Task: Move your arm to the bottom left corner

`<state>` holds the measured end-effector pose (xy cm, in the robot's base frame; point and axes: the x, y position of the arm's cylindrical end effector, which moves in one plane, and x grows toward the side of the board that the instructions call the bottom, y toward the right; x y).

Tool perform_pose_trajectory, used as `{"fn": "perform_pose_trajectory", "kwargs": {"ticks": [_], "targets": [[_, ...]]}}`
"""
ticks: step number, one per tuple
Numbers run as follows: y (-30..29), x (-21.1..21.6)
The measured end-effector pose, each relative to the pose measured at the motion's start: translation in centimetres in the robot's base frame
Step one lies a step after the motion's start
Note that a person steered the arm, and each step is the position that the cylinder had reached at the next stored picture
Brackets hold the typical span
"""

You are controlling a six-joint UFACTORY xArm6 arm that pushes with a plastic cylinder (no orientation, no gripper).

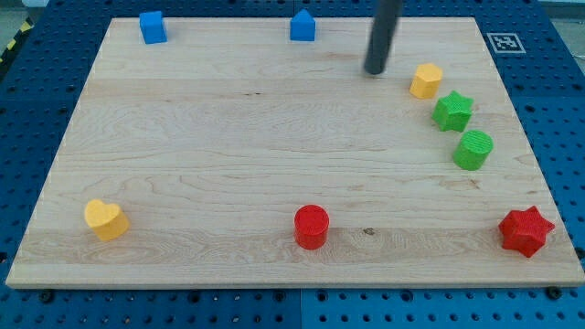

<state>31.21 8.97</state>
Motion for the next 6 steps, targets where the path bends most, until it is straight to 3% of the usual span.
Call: {"fn": "perform_pose_trajectory", "kwargs": {"ticks": [6], "targets": [[-39.4, 21.5]]}}
